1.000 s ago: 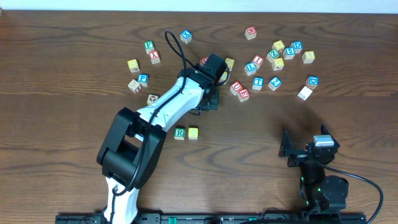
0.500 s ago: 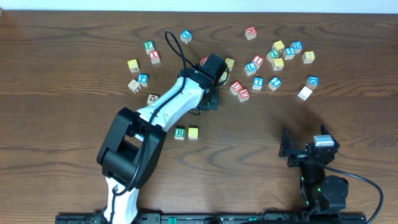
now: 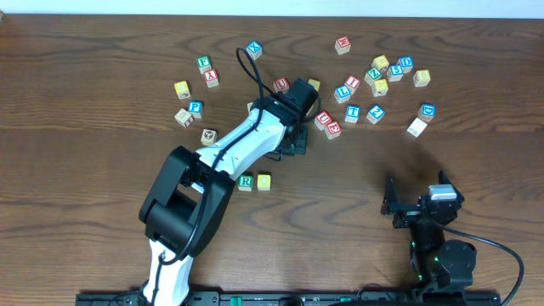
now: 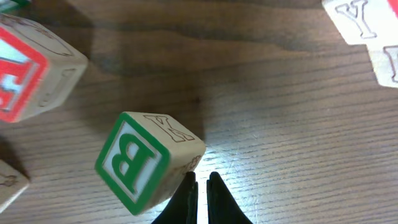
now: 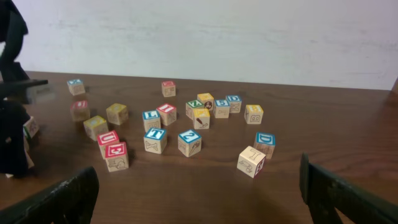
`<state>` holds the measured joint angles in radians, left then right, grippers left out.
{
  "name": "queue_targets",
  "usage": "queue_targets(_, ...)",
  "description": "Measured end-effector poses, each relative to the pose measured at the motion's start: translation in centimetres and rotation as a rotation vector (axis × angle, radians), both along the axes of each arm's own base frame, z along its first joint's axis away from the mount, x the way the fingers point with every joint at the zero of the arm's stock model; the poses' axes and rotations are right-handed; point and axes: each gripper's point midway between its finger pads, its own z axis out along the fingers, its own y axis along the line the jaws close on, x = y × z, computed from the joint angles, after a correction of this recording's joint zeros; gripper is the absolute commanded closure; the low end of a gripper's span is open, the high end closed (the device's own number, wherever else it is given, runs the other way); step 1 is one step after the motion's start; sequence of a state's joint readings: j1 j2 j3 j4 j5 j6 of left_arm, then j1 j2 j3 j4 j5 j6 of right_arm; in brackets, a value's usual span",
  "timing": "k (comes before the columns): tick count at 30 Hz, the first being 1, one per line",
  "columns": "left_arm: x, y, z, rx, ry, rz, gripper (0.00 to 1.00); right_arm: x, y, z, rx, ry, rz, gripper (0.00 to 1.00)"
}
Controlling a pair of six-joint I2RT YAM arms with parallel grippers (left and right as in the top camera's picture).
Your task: Spell out ROBOT
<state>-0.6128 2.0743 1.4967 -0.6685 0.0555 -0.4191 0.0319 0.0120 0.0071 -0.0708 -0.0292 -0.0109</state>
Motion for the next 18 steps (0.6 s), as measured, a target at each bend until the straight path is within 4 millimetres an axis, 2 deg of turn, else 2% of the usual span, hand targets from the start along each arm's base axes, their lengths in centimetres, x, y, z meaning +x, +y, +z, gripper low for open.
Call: queue_targets(18,-0.19,-0.74,-0.07,-0.028,0.008,-0.014,0.92,0.00,0.01,0.01,0.000,0.000,0.000,0.01)
